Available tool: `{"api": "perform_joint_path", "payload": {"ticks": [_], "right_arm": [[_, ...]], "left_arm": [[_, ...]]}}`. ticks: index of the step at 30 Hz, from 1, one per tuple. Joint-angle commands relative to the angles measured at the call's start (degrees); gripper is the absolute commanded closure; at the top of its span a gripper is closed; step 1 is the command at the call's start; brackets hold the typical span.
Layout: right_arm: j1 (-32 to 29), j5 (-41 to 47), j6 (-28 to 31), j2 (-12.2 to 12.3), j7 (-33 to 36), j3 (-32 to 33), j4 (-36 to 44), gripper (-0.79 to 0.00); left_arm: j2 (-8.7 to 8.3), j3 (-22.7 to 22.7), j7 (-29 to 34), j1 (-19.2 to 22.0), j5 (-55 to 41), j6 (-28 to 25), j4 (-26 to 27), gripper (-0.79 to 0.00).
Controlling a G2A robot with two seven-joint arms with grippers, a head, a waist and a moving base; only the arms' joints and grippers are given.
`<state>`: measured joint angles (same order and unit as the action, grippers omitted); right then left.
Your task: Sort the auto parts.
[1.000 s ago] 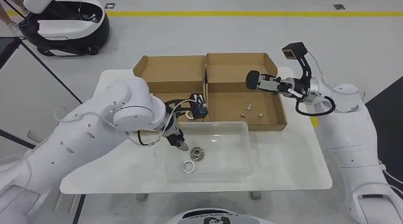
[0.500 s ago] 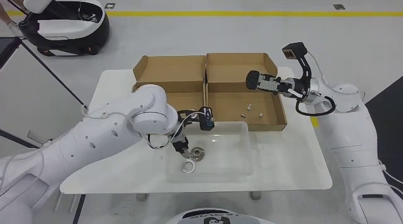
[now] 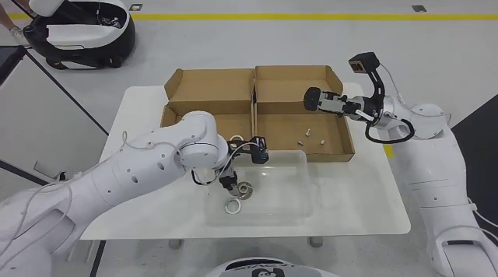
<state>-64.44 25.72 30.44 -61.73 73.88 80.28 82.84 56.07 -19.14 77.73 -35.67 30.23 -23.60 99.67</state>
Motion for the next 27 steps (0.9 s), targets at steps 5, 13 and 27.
{"api": "perform_joint_path", "payload": {"ticks": [5,13,27], "right_arm": [[0.0,0.0,0.0,0.0,0.0,0.0,0.0,-0.785],[0.0,0.0,0.0,0.0,0.0,0.0,0.0,-0.785],[0.0,0.0,0.0,0.0,0.0,0.0,0.0,-0.785]], "left_arm": [[0.32,0.2,-0.2,-1.0,0.1,0.3,0.4,-0.785],[0.32,0.1,-0.4,-0.9,0.4,0.4,0.6,-0.785],[0.35,0.3,-0.7,-1.2,1.0,0.0,0.8,-0.785]]}}
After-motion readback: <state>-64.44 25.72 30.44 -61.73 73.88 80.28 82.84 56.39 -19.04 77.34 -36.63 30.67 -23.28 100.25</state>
